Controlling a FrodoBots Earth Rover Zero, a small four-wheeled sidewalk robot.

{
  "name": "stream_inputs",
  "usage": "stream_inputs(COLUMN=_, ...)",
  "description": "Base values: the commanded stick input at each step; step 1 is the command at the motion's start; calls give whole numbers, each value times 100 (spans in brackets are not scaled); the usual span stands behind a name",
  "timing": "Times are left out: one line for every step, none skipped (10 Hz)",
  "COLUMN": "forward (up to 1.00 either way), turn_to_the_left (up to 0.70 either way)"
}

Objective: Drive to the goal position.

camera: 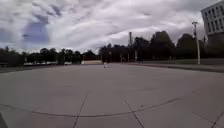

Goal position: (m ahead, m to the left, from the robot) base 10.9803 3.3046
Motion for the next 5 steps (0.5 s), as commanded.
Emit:
stream_inputs(forward=70, turn_to_the_left=1)
stream_inputs(forward=70, turn_to_the_left=1)
stream_inputs(forward=70, turn_to_the_left=1)
stream_inputs(forward=70, turn_to_the_left=1)
stream_inputs(forward=70, turn_to_the_left=1)
